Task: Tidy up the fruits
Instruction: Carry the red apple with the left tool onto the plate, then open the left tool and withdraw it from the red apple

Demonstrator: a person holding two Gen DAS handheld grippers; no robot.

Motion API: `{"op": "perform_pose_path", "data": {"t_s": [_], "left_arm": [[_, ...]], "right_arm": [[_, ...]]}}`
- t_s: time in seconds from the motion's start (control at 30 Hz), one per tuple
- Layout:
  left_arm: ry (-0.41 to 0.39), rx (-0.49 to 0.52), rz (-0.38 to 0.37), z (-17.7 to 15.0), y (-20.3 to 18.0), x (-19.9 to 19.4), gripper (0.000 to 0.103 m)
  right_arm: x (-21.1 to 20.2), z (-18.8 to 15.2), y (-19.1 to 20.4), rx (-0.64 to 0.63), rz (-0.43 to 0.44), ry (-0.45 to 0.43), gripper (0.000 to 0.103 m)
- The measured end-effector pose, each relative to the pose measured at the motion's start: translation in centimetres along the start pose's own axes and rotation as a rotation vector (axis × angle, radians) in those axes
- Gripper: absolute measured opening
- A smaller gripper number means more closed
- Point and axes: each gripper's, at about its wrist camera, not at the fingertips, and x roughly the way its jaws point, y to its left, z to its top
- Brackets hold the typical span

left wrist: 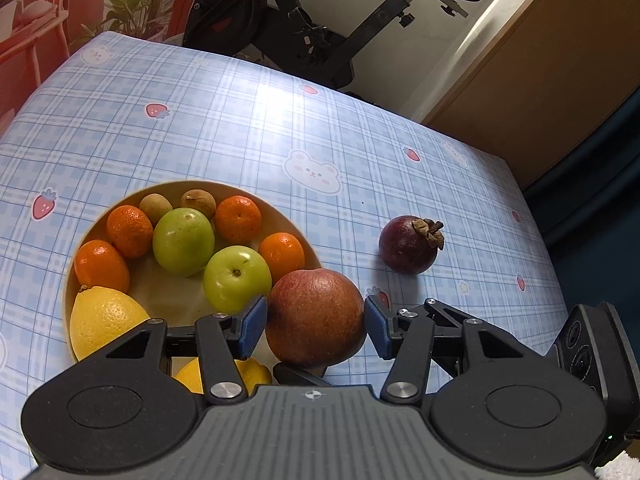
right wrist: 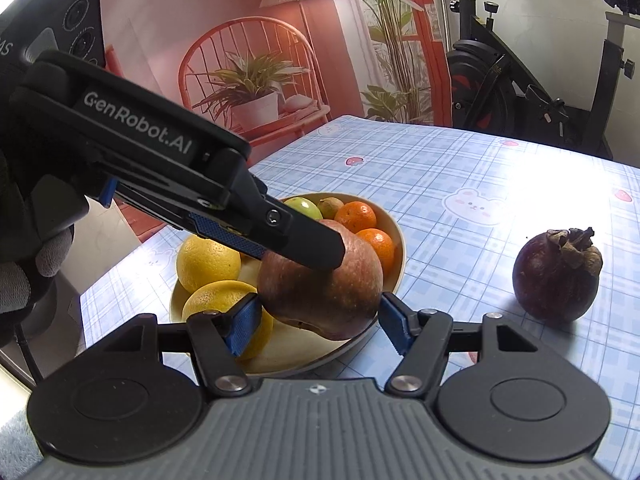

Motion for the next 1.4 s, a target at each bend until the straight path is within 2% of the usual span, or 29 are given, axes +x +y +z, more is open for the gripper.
{"op": "perform_pose_path", "data": {"t_s": [0.27,0.8,0.93,1.07,1.4], "left_arm": [[-0.021,-0.01,0.021,0.0,-0.1,0.0,0.055],[-0.054,-0.02,0.079,0.0,-0.3,-0.7,0.054],[-0.062,-0.012,0.094,0.0,-0.2,-1.1,0.054],[-0.065,-0.015,0.11,0.1,-0.4,-1.4,0.053],[-0.071,0.004,0.149,0.0,-0.9,-1.2,0.053]], "right_arm": [[0.2,0.1,-0.8,0.014,0.011,0.007,0.067],[-1.8,-0.4,-1.3,0.058,0.031,-0.029,0.067],[-2.1,-0.8,-1.7,0.087,0.04,-0.039,0.066],[-2.3,-0.8,-1.3,0.075,0.051,-0.039,0.057],[-1.7,-1.5,-0.1,0.02,0.05,-0.012,0.056]]}}
